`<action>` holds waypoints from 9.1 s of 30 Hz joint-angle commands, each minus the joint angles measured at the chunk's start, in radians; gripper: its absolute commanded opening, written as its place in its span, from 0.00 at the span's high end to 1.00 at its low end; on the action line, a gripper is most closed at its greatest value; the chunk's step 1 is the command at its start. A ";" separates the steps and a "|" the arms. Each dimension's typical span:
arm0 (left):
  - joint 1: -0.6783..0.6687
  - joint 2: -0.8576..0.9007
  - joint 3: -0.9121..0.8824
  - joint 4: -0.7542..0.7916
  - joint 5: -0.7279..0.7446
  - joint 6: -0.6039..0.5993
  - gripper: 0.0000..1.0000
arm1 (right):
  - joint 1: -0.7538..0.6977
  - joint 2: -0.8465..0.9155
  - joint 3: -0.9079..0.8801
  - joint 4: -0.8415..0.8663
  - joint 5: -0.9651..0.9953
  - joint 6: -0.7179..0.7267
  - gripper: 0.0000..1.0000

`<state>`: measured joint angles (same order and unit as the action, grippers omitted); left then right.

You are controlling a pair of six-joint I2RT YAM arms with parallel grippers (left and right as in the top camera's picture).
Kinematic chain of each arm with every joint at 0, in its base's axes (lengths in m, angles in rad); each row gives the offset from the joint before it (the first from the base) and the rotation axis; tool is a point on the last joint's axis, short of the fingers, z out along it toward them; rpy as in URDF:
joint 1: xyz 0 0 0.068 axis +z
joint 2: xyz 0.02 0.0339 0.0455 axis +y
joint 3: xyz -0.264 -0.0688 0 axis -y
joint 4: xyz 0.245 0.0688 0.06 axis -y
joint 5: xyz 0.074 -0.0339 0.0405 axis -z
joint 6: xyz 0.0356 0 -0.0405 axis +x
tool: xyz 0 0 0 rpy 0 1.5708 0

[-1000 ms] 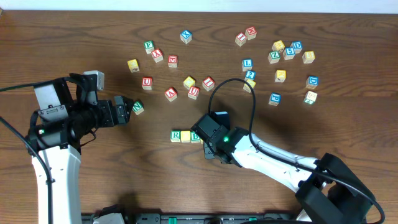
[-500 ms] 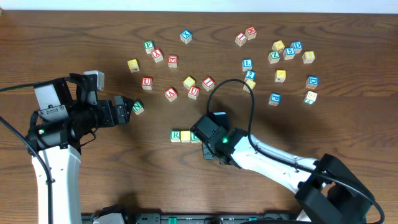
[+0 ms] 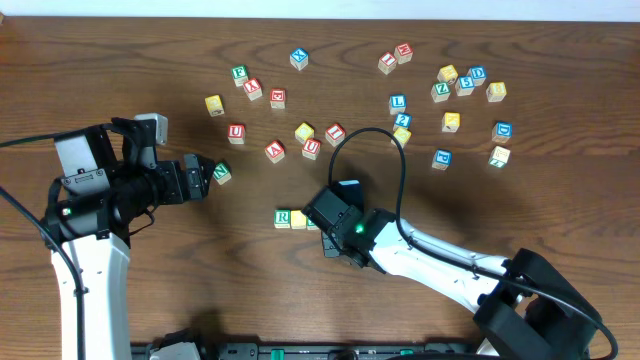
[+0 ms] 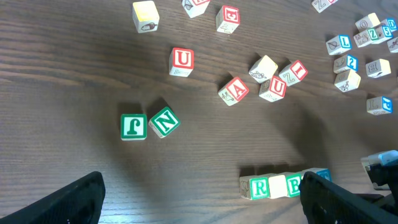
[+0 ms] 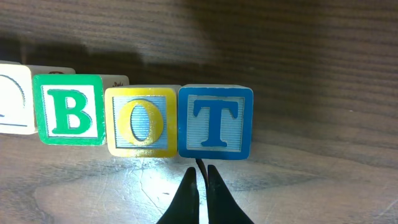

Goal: Spell out ROBOT

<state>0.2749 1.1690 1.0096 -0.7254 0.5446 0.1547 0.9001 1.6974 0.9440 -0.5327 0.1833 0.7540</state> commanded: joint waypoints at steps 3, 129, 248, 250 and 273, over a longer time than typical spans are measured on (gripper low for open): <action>0.005 -0.002 0.018 0.000 0.005 0.006 0.02 | 0.005 0.006 0.003 0.001 0.024 0.000 0.99; 0.005 -0.002 0.018 0.000 0.005 0.006 0.02 | 0.173 0.006 0.004 -0.024 0.111 -0.011 0.99; 0.005 -0.002 0.018 0.000 0.005 0.006 0.02 | 0.153 0.283 0.357 -0.291 0.122 -0.025 0.99; 0.005 -0.002 0.018 0.000 0.005 0.006 0.02 | 0.153 0.283 0.357 -0.291 0.134 -0.017 0.99; 0.005 -0.002 0.018 0.000 0.005 0.006 0.02 | 0.121 0.283 0.357 -0.305 0.232 0.020 0.99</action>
<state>0.2749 1.1687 1.0096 -0.7258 0.5446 0.1547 1.0241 1.9778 1.2819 -0.8413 0.3801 0.7547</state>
